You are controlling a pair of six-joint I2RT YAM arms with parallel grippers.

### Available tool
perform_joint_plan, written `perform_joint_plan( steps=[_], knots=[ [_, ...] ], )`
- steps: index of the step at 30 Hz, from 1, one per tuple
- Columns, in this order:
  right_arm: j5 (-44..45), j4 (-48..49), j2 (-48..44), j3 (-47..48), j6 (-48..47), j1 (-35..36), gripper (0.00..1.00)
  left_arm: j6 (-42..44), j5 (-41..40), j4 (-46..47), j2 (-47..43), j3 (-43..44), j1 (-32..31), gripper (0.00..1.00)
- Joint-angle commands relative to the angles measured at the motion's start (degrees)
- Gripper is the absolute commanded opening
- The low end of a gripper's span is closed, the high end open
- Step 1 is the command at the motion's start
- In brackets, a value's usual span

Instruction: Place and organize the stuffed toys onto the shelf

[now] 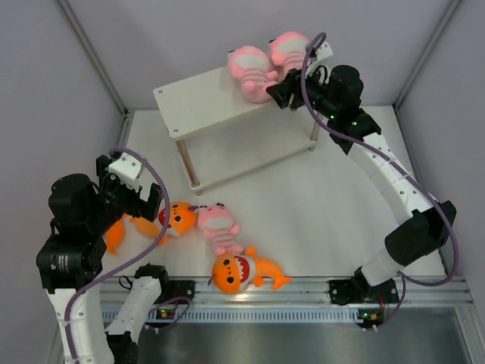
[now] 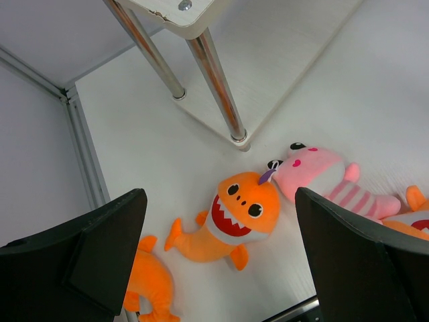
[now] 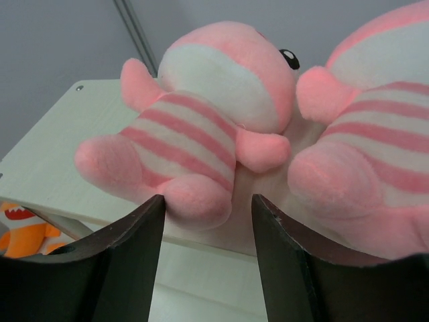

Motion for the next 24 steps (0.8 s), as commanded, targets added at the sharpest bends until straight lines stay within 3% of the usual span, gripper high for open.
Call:
perform_joint_plan(
  steps=[1,7,11,15,20,24],
  knots=[
    [2.2,-1.9,1.2,5.0,-2.1,0.4,0.54,1.1,0.3,1.2,-0.6,-0.2,0.1,0.99],
    [3.7,-3.3,0.6,6.4,-3.4,0.3,0.55,1.4,-0.4,1.2,-0.9,-0.7,0.1,0.99],
    [0.8,-3.1,-2.7,6.1,-3.8,0.2,0.61,1.2,-1.1,1.2,-1.2,-2.5,0.0,0.99],
    [3.5,-3.2,-7.6,4.8,-4.9,0.4,0.67,0.9,-6.1,1.3,-1.6,-5.9,0.3,0.99],
    [4.5,-4.1,-16.0,3.0,-6.2,0.5,0.70,0.5,-19.1,1.3,-3.7,-14.4,0.9,0.99],
    [3.3,-5.3,-22.6,-6.4,-5.3,4.1,0.70,-0.2,-23.4,1.2,-6.6,-21.7,2.3,0.99]
  ],
)
